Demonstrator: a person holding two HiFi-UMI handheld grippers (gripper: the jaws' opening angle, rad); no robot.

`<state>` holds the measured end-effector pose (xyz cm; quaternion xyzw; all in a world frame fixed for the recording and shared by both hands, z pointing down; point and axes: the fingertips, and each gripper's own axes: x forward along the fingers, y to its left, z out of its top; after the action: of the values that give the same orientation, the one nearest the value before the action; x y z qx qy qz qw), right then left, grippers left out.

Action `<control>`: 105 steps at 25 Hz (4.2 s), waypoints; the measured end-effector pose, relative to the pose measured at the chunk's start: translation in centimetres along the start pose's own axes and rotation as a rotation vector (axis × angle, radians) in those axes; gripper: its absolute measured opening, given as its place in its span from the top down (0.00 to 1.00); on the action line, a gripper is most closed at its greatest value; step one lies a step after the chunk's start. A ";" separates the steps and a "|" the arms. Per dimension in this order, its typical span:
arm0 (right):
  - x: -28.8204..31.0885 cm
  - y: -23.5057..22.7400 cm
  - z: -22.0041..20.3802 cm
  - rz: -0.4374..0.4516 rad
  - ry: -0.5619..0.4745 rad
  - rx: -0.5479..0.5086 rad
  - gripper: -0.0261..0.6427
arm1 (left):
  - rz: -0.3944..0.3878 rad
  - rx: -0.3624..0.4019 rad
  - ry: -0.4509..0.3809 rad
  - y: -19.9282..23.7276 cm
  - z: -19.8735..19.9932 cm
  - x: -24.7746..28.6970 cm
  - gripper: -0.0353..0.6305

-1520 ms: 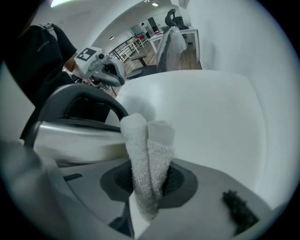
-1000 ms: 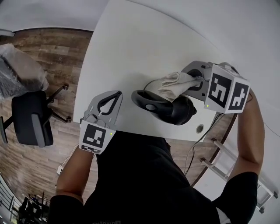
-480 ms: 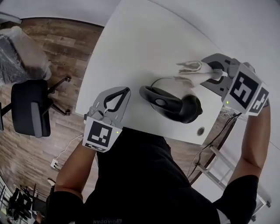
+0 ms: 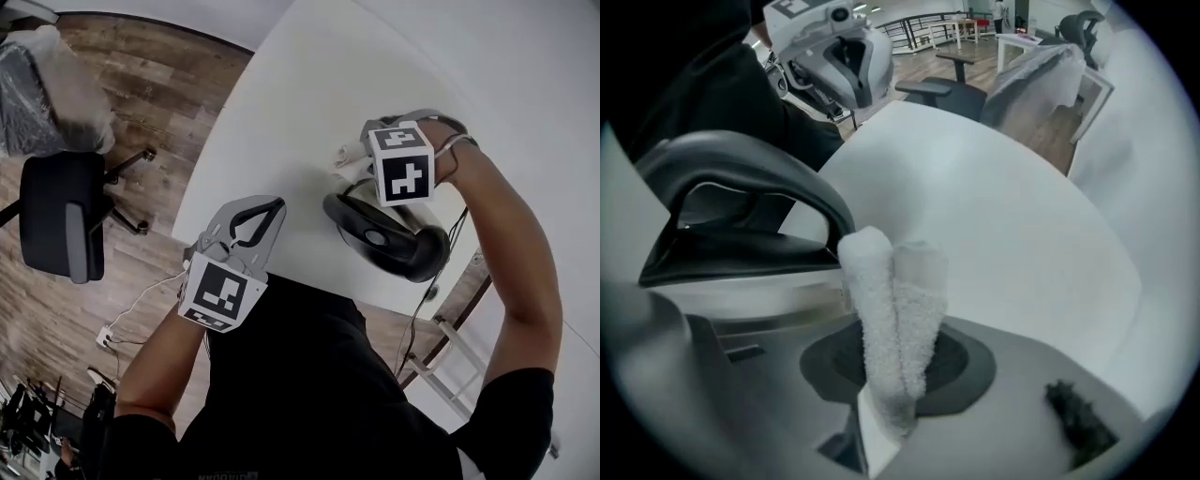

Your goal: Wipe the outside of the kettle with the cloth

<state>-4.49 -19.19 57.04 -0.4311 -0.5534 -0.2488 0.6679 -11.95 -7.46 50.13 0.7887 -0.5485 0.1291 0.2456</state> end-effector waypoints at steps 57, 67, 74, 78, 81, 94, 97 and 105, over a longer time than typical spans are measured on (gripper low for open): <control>-18.9 21.2 -10.3 -0.917 -0.761 1.137 0.81 | 0.187 0.170 -0.127 -8.8 11.4 -4.0 0.94; -14.2 19.8 -10.9 -0.728 -0.627 1.729 0.81 | -0.190 0.400 -0.109 -4.1 11.1 -2.4 0.94; -17.7 17.3 -6.6 -0.908 -0.215 1.743 0.81 | -0.450 0.376 -0.063 -2.4 9.4 -2.3 0.94; -18.8 16.4 -4.2 -0.956 -0.175 1.730 0.81 | -0.526 0.371 0.036 -3.3 7.6 -1.7 0.94; -20.4 14.9 -2.7 -1.031 -0.160 1.670 0.81 | -0.527 0.361 0.088 -2.7 6.7 -1.1 0.94; -18.8 6.0 7.4 -1.219 0.109 1.217 0.81 | -0.456 0.344 0.117 2.3 5.0 -1.5 0.94; -18.3 4.9 9.0 -1.246 0.072 1.193 0.81 | -0.437 0.344 0.116 3.4 4.4 -2.1 0.94; -14.2 1.3 12.8 -1.236 -0.202 1.256 0.81 | -0.402 0.323 0.206 4.7 1.8 -2.6 0.94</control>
<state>-13.89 -9.64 43.26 0.3711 -0.7779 -0.1762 0.4755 -17.38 -7.67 48.56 0.8934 -0.3255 0.2429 0.1919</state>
